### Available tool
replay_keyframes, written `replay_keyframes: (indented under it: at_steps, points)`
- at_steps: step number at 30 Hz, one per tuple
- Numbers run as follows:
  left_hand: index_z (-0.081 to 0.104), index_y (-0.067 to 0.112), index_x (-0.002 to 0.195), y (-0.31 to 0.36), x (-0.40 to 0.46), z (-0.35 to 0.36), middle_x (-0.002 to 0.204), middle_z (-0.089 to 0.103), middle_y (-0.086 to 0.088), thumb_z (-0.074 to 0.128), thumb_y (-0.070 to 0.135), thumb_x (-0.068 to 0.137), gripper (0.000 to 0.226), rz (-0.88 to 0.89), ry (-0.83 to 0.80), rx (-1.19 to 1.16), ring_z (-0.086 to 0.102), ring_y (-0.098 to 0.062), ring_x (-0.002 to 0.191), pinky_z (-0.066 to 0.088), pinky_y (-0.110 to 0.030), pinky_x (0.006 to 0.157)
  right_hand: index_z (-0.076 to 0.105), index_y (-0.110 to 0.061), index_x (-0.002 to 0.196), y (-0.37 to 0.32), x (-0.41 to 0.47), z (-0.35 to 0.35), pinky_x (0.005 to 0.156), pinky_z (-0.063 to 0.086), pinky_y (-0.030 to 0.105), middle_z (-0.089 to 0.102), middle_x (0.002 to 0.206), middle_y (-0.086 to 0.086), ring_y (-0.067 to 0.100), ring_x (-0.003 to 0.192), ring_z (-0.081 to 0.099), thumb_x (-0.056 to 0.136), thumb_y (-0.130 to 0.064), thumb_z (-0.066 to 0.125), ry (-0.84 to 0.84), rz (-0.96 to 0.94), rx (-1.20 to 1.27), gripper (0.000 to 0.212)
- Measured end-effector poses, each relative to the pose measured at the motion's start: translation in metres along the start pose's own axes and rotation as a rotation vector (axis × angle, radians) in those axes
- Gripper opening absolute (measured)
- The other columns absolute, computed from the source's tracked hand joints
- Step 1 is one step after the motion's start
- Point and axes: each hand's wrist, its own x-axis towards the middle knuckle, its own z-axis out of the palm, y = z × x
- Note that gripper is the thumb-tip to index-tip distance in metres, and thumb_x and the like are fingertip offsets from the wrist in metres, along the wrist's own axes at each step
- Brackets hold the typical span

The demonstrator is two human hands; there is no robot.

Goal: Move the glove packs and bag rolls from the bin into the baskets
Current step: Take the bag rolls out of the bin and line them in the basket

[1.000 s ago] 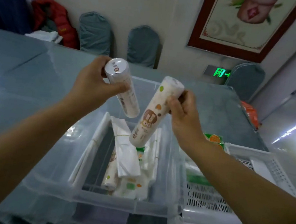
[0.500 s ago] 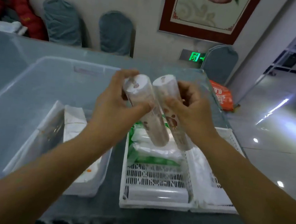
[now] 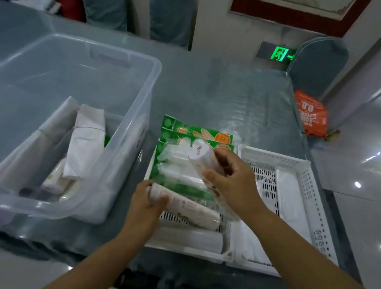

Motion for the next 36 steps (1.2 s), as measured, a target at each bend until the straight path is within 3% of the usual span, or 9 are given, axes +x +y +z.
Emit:
replay_keyframes:
  at_steps: [2, 5, 8, 12, 18, 24, 31, 35, 36]
  points:
    - [0.05, 0.019, 0.111, -0.004, 0.002, -0.003, 0.102, 0.06, -0.009, 0.063, 0.043, 0.078, 0.043, 0.059, 0.002, 0.264, 0.058, -0.027, 0.092, 0.05, -0.043, 0.076, 0.06, -0.015, 0.118, 0.008, -0.002, 0.005, 0.088, 0.051, 0.024, 0.063, 0.111, -0.001, 0.007, 0.101, 0.06, 0.073, -0.019, 0.078, -0.043, 0.005, -0.023, 0.049]
    - [0.056, 0.011, 0.113, -0.011, 0.007, -0.009, 0.111, 0.054, -0.014, 0.065, 0.038, 0.08, 0.044, 0.163, 0.124, 0.76, 0.044, -0.032, 0.101, 0.034, -0.038, 0.087, 0.059, -0.018, 0.119, 0.018, -0.004, 0.015, 0.089, 0.049, 0.02, 0.061, 0.109, -0.01, 0.001, 0.1, 0.058, 0.072, -0.023, 0.079, -0.099, -0.015, -0.077, 0.051]
    - [0.06, 0.012, 0.107, -0.014, 0.007, -0.015, 0.115, 0.052, -0.012, 0.066, 0.032, 0.08, 0.034, 0.178, 0.102, 0.938, 0.041, -0.032, 0.103, 0.033, -0.04, 0.087, 0.058, -0.022, 0.12, 0.029, -0.008, 0.03, 0.088, 0.047, 0.022, 0.059, 0.108, -0.012, 0.001, 0.098, 0.055, 0.073, -0.031, 0.077, -0.148, -0.075, -0.226, 0.052]
    - [0.068, 0.012, 0.091, -0.021, 0.002, -0.016, 0.103, 0.059, -0.014, 0.072, 0.005, 0.066, 0.027, 0.261, 0.117, 0.982, 0.048, -0.037, 0.096, 0.038, -0.044, 0.079, 0.063, -0.01, 0.115, 0.043, -0.012, 0.058, 0.081, 0.048, 0.033, 0.064, 0.103, 0.007, 0.022, 0.092, 0.058, 0.072, -0.032, 0.074, -0.204, -0.323, -0.58, 0.049]
    - [0.069, 0.007, 0.084, -0.028, 0.003, -0.016, 0.097, 0.063, -0.016, 0.076, -0.001, 0.064, 0.024, 0.294, 0.191, 0.913, 0.052, -0.039, 0.094, 0.043, -0.044, 0.077, 0.066, -0.008, 0.11, 0.058, -0.009, 0.087, 0.072, 0.051, 0.034, 0.068, 0.094, 0.01, 0.027, 0.082, 0.063, 0.07, -0.034, 0.077, -0.241, -0.506, -0.906, 0.049]
    - [0.059, 0.006, 0.101, -0.029, 0.001, -0.014, 0.103, 0.059, -0.012, 0.076, 0.002, 0.068, 0.038, 0.203, 0.245, 0.698, 0.043, -0.03, 0.103, 0.038, -0.035, 0.085, 0.064, -0.008, 0.111, 0.07, -0.007, 0.094, 0.075, 0.052, 0.034, 0.068, 0.098, 0.01, 0.025, 0.09, 0.064, 0.069, -0.035, 0.076, -0.178, -0.461, -0.975, 0.052]
    - [0.065, 0.015, 0.108, -0.02, 0.009, -0.006, 0.11, 0.064, -0.009, 0.073, 0.006, 0.069, 0.041, 0.427, 0.079, 0.935, 0.054, -0.033, 0.102, 0.045, -0.046, 0.086, 0.053, 0.0, 0.122, 0.08, -0.021, 0.087, 0.089, 0.052, 0.041, 0.06, 0.118, 0.019, 0.031, 0.106, 0.059, 0.071, -0.007, 0.075, -0.289, -0.483, -0.816, 0.055]
    - [0.072, 0.015, 0.092, -0.017, 0.015, -0.007, 0.101, 0.069, -0.007, 0.075, 0.008, 0.066, 0.028, 0.517, 0.008, 1.089, 0.06, -0.032, 0.097, 0.047, -0.045, 0.083, 0.07, -0.007, 0.092, 0.081, -0.035, 0.063, 0.075, 0.057, 0.033, 0.071, 0.093, 0.011, 0.022, 0.084, 0.067, 0.084, -0.015, 0.065, -0.276, -0.637, -0.739, 0.013]
    - [0.072, 0.014, 0.088, -0.017, 0.016, -0.008, 0.097, 0.07, -0.007, 0.073, 0.006, 0.065, 0.024, 0.529, 0.012, 1.089, 0.061, -0.032, 0.094, 0.048, -0.045, 0.081, 0.071, -0.009, 0.083, 0.08, -0.036, 0.056, 0.07, 0.057, 0.03, 0.072, 0.085, 0.008, 0.02, 0.077, 0.067, 0.088, -0.019, 0.061, -0.219, -0.687, -0.728, 0.015]
